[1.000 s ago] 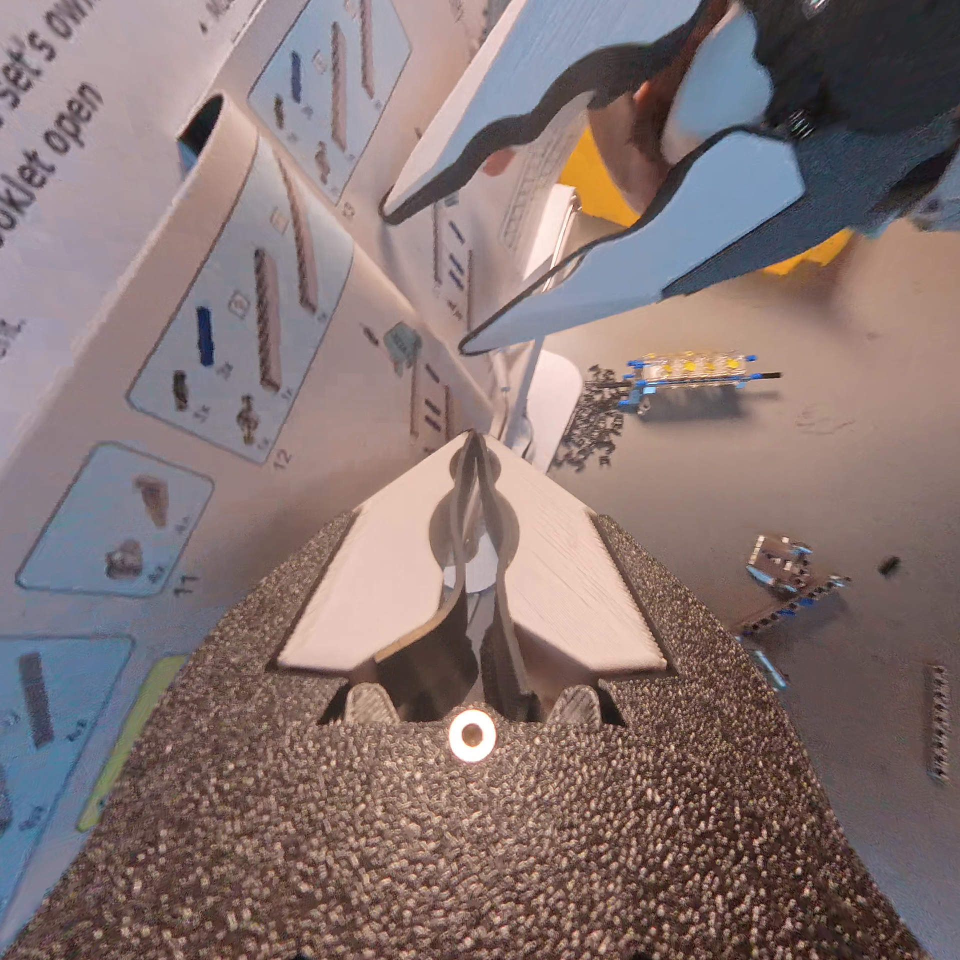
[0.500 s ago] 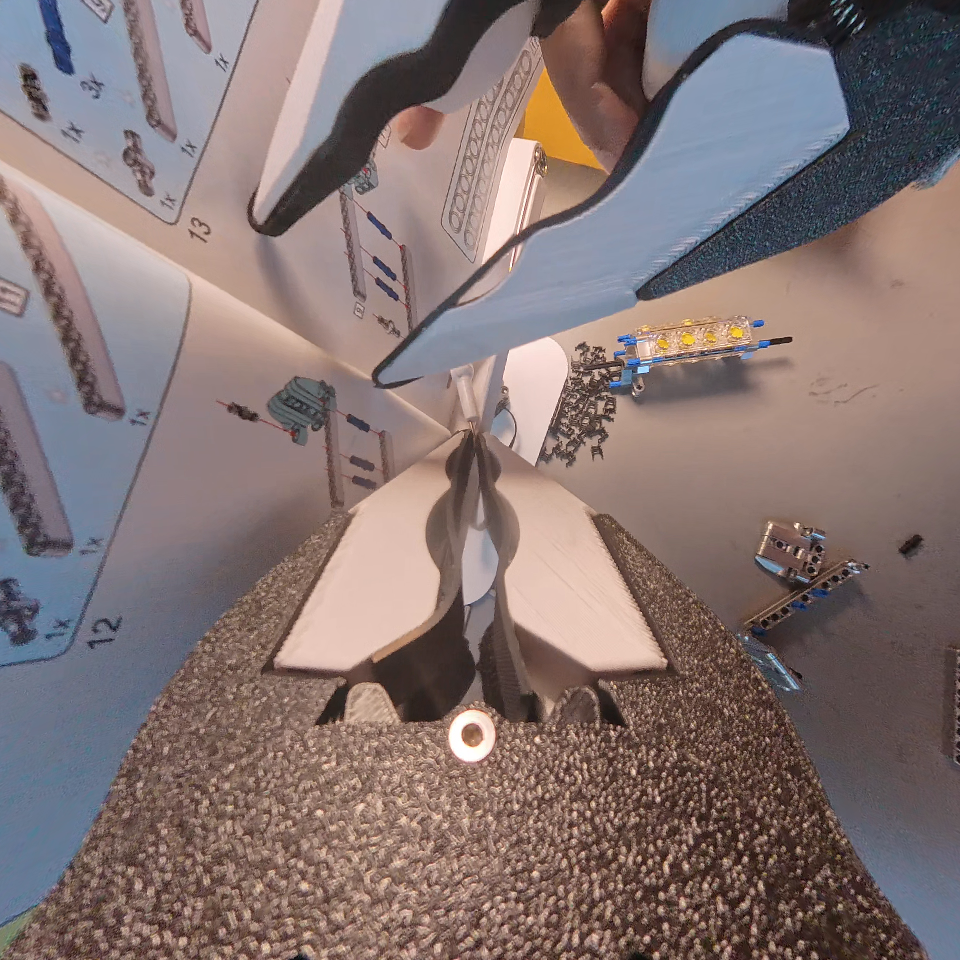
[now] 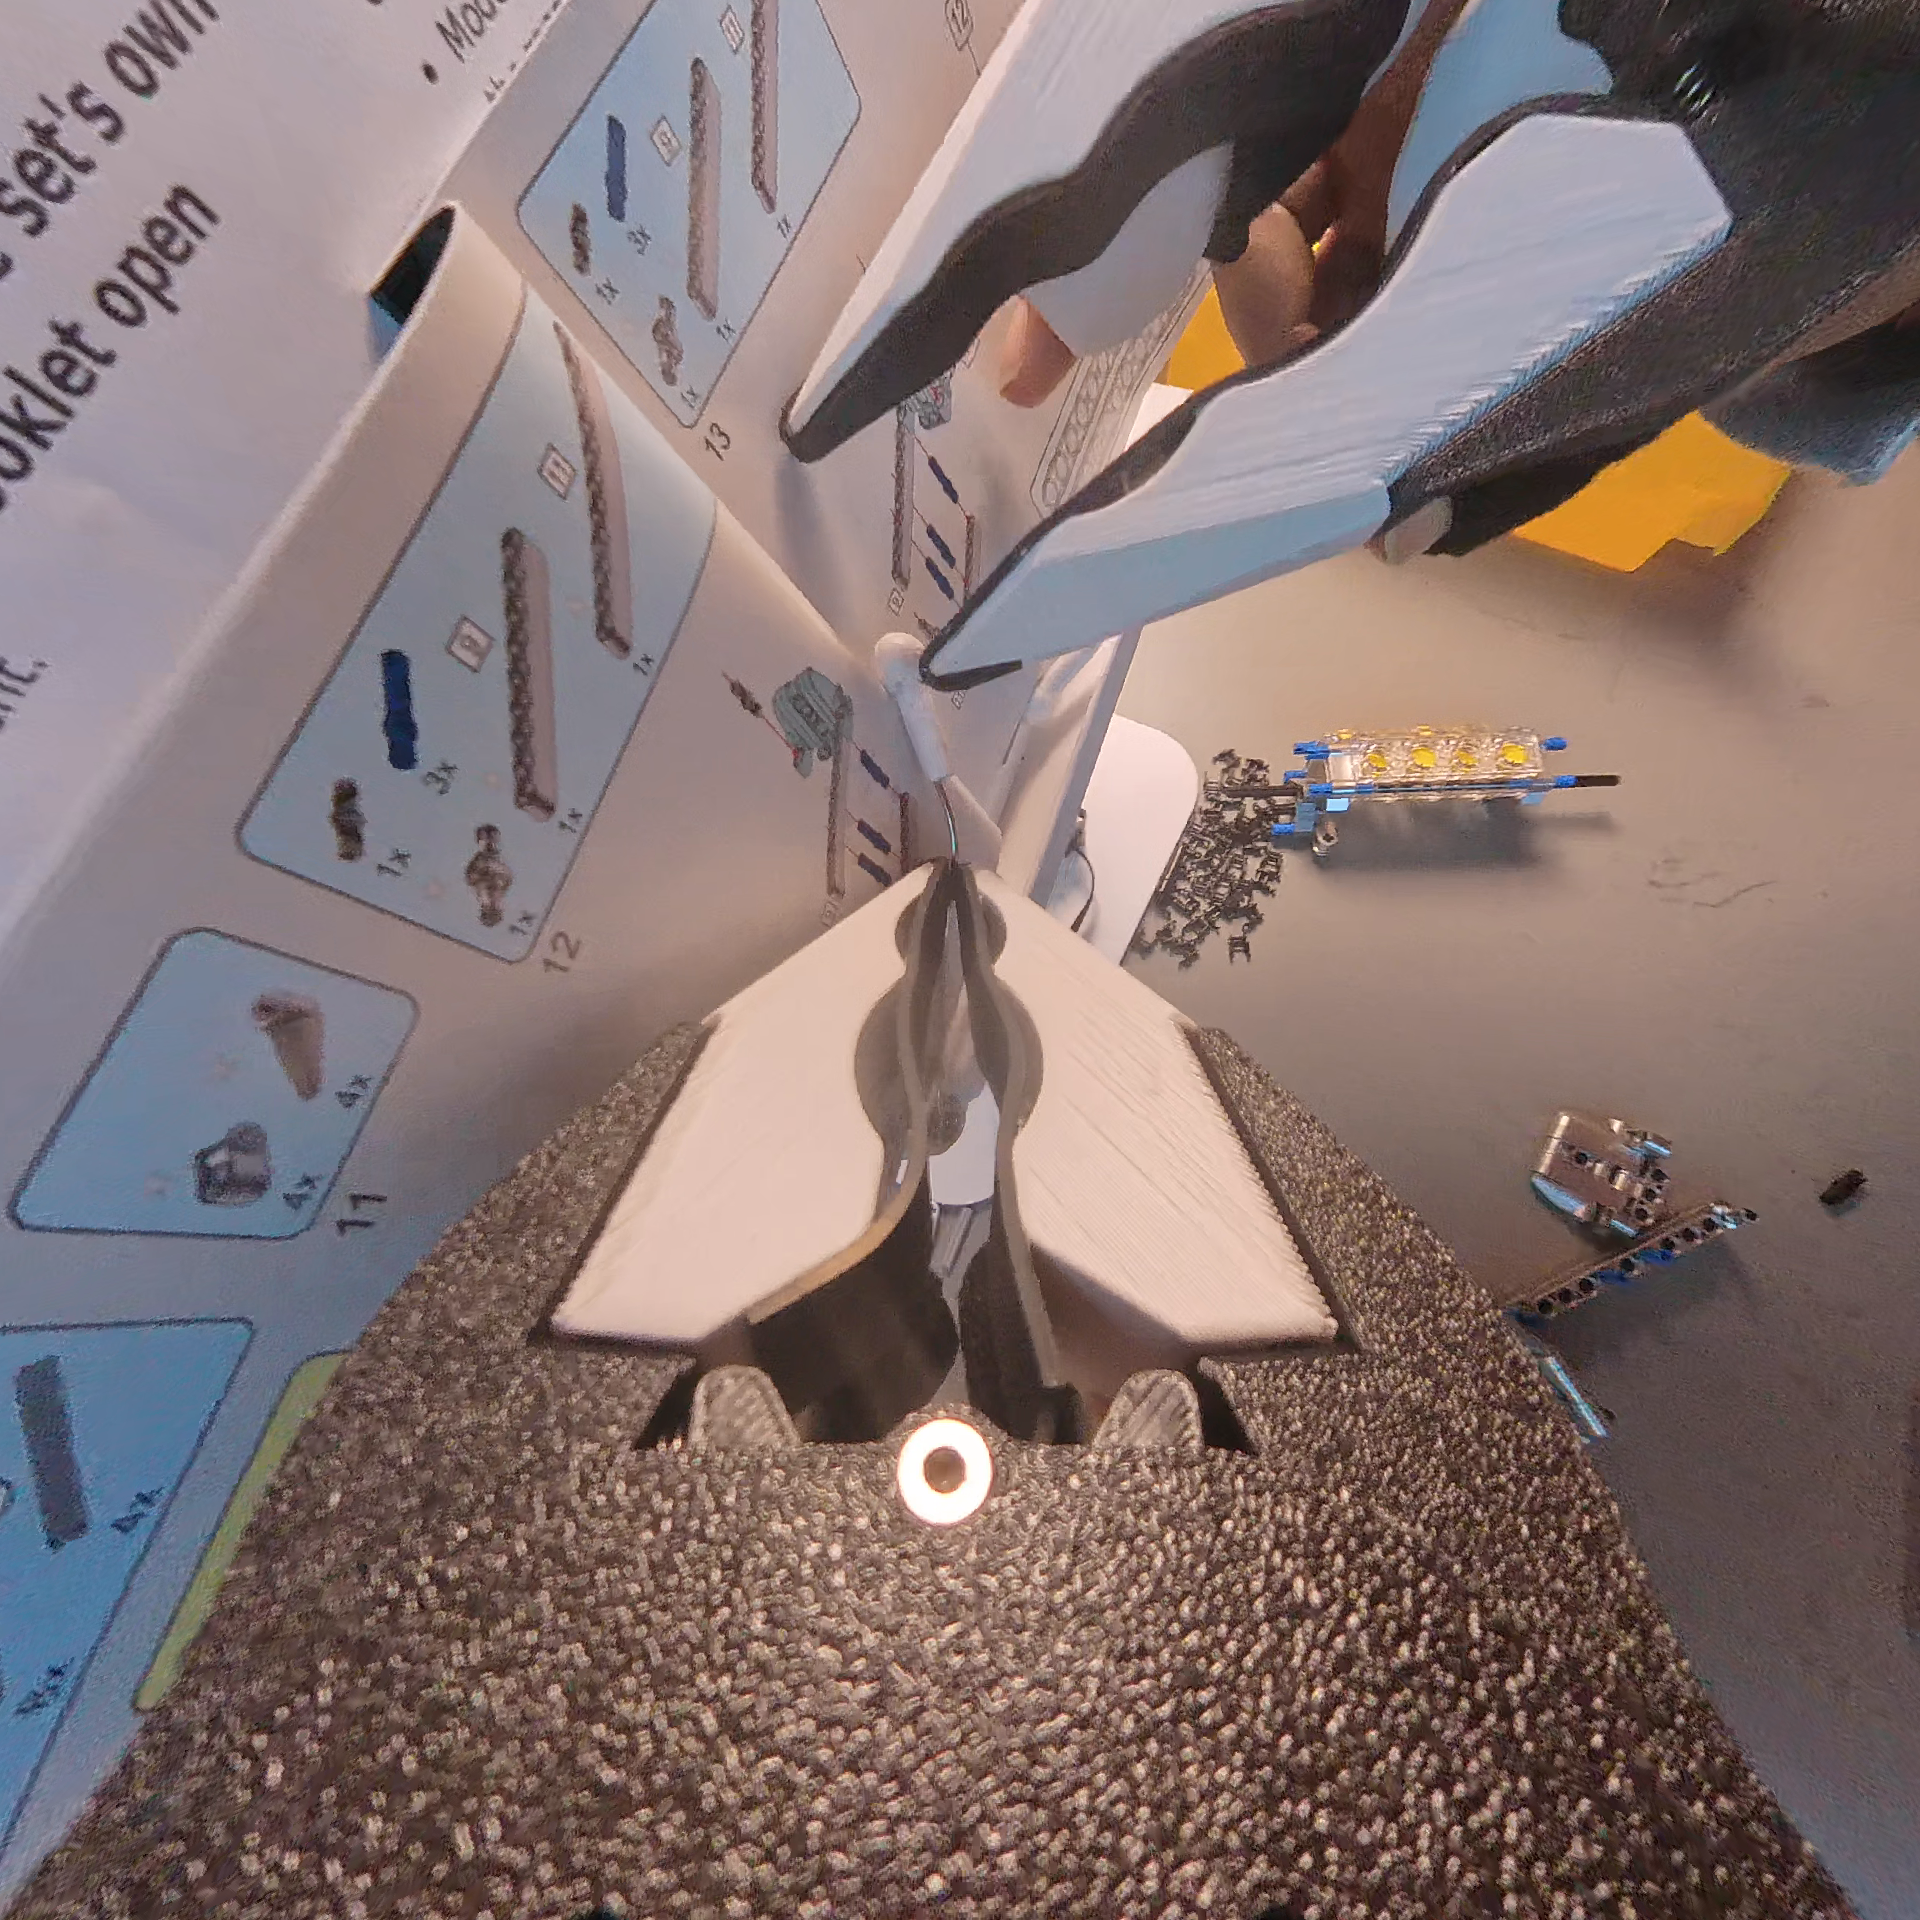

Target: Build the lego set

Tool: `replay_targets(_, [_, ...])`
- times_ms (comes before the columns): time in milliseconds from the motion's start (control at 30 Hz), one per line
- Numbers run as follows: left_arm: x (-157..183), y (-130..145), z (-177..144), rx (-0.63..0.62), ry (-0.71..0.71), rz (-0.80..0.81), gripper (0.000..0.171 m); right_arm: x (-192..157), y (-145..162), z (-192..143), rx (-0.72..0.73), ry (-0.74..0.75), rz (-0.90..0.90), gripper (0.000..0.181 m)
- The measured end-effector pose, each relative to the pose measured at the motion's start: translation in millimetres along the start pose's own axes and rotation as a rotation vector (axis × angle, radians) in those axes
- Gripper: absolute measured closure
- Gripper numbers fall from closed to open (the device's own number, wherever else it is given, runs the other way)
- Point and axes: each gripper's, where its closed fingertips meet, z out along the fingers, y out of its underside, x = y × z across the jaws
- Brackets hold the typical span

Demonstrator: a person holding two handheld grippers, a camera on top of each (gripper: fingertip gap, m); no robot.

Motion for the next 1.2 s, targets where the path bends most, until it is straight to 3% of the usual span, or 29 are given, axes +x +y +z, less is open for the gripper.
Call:
replay_targets(167, [1.3,9.3,3.4,-0.007,-0.087,0.048,0.171,1.0,-13.0,-21.7,0.108,-0.018,0.110,0.132])
replay_targets(333, [19.3,13.7,-20.2,0.128,-0.123,-0.002,0.156,-17.5,-10.8,-82.1,0.242,-0.030,0.229,0.132])
replay_targets(500, [67.9,42.3,-57.5,0.320,-0.186,-0.042,0.156,-92.6,39.2,-146.3,0.197,-0.083,0.227,0.132])
replay_targets(700, [183.3,119.0,-61.4,0.382,0.018,-0.189,0.152,-211.7,103.1,-193.4,0.071,-0.210,0.174,0.133])
replay_targets(833, [227.7,166.1,-50.2,0.355,0.060,-0.175,0.149,-262.3,118.3,-194.3,0.107,-0.304,0.110,0.143])
replay_targets(1000, [244.2,180.9,-46.9,0.304,0.187,-0.088,0.142,-301.6,126.4,-187.5,0.048,-0.457,0.012,0.147])
replay_targets(1067, [247.1,193.5,-42.2,0.253,0.237,-0.121,0.141,-323.2,136.4,-189.5,-0.024,-0.585,0.051,0.146])
replay_targets(1200, [264.8,223.0,-34.7,0.088,0.323,-0.081,0.138,-355.2,166.2,-188.8,-0.179,-0.659,-0.102,0.148])
